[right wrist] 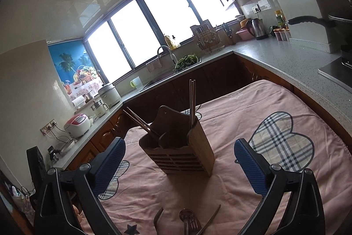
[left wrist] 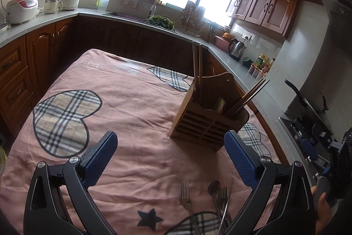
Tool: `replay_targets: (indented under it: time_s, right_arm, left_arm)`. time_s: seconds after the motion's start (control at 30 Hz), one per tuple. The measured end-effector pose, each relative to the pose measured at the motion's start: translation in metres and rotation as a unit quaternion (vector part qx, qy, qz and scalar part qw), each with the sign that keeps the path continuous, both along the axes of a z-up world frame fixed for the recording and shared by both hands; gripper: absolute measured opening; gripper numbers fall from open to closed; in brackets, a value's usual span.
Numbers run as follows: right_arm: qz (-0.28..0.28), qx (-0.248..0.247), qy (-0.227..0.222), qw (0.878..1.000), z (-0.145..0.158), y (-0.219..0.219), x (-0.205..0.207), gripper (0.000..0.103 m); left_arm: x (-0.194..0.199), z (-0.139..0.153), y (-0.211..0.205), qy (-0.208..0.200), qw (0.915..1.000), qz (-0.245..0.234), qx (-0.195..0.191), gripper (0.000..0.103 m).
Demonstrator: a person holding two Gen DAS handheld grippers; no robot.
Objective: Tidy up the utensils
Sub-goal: 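Move both open grippers back down to the remaining utensils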
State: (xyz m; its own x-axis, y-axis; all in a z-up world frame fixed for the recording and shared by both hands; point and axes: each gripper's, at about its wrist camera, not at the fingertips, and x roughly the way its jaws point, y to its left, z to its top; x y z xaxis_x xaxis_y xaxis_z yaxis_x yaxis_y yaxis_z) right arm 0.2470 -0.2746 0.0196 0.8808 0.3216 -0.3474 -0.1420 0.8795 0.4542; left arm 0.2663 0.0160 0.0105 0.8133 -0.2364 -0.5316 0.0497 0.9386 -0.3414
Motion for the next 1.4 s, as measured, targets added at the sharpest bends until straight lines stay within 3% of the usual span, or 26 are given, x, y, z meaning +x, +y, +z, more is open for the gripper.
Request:
replay_targets:
  time_s: [0.67,1.4]
  right_arm:
    - [0.011,-0.011,0.071,0.997,-0.055,-0.003,-0.079,0.1]
    - [0.033,-0.01,0.128,0.991,-0.1,0.006,-0.075,0.1]
  left_arm:
    - [-0.073,-0.045,0.009,0.054,0.9985,0.001,0.001,0.099]
    - [-0.061,-0.077,-0.016,0.105,0.9938,-0.034,0.014,0.099]
